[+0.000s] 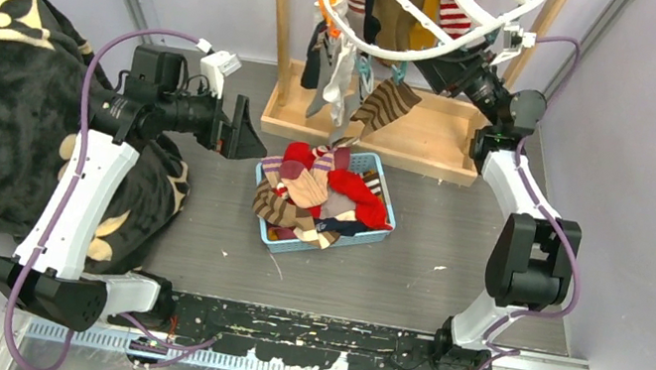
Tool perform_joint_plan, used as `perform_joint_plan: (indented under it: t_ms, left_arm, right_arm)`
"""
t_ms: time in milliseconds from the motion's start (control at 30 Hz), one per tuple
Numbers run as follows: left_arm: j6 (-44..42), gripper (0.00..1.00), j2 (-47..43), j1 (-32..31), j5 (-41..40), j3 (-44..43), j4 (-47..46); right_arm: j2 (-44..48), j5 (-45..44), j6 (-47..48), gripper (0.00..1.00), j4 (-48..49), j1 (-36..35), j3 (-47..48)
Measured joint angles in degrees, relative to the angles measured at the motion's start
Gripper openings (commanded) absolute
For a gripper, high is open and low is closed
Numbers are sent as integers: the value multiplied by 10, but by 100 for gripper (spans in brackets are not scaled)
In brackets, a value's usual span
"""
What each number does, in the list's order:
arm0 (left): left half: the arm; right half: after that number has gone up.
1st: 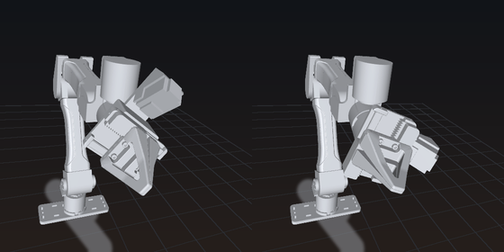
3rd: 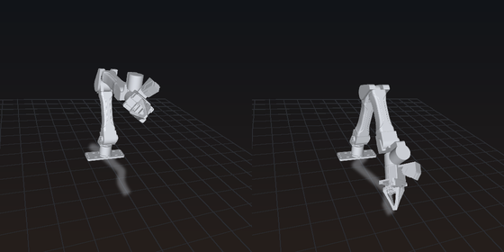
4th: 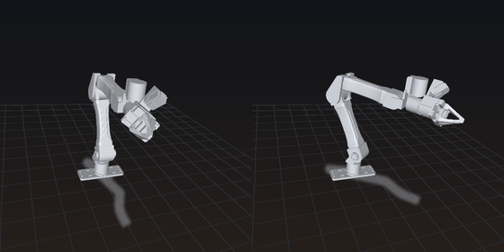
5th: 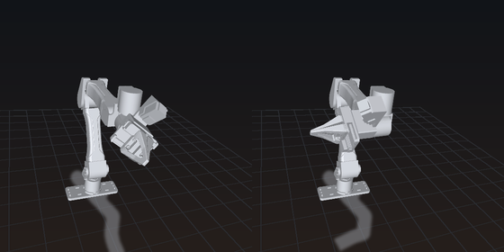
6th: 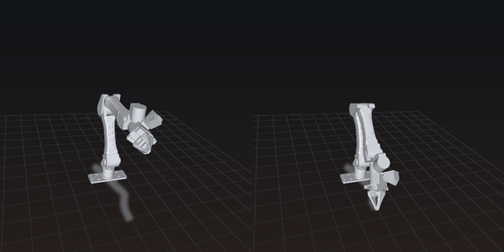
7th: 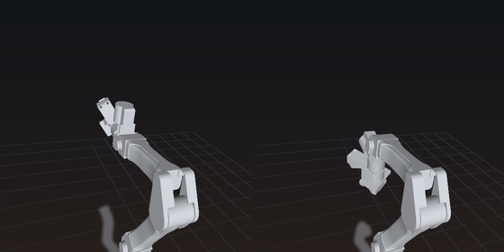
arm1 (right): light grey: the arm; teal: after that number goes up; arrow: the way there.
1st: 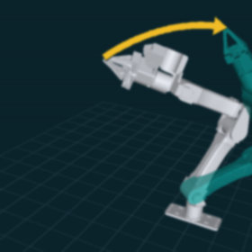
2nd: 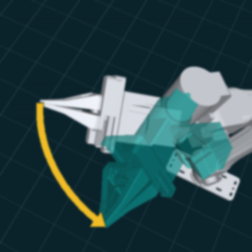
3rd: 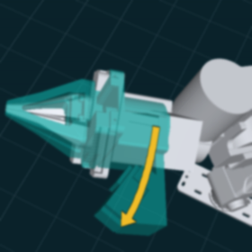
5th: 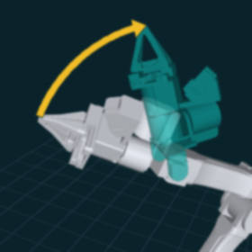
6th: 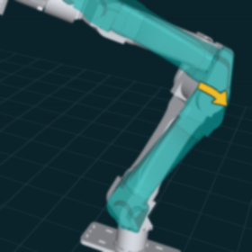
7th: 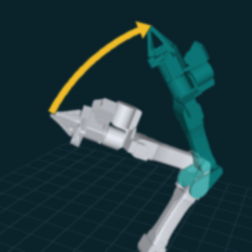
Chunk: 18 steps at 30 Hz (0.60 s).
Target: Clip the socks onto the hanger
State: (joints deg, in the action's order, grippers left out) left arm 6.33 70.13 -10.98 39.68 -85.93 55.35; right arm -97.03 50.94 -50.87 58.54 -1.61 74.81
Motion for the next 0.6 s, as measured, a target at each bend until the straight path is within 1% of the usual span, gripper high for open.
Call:
perform_joint_plan:
  t_ms: [133, 233, 300, 367, 467, 600]
  left_arm:
    - [-6, 100, 0, -1, 0, 0, 3]
    - [-9, 100, 0, -2, -2, 0, 6]
    - [-10, 100, 0, -2, -3, 0, 9]
    - [-12, 100, -1, -2, -7, 0, 11]
    - [-15, 100, -3, -2, -8, 0, 12]
    - [-22, 100, -8, -2, -11, 0, 13]
  right_arm:
    - [-2, -4, -53, 44, 56, 5, -2]
    - [15, -16, -62, 32, 75, 4, -30]
    - [29, -21, -57, 29, 75, 1, -48]
    - [48, -25, -44, 26, 69, -3, -67]
    - [83, -33, -12, 18, 41, -13, -83]
    - [141, -50, 64, 8, -39, -40, -89]
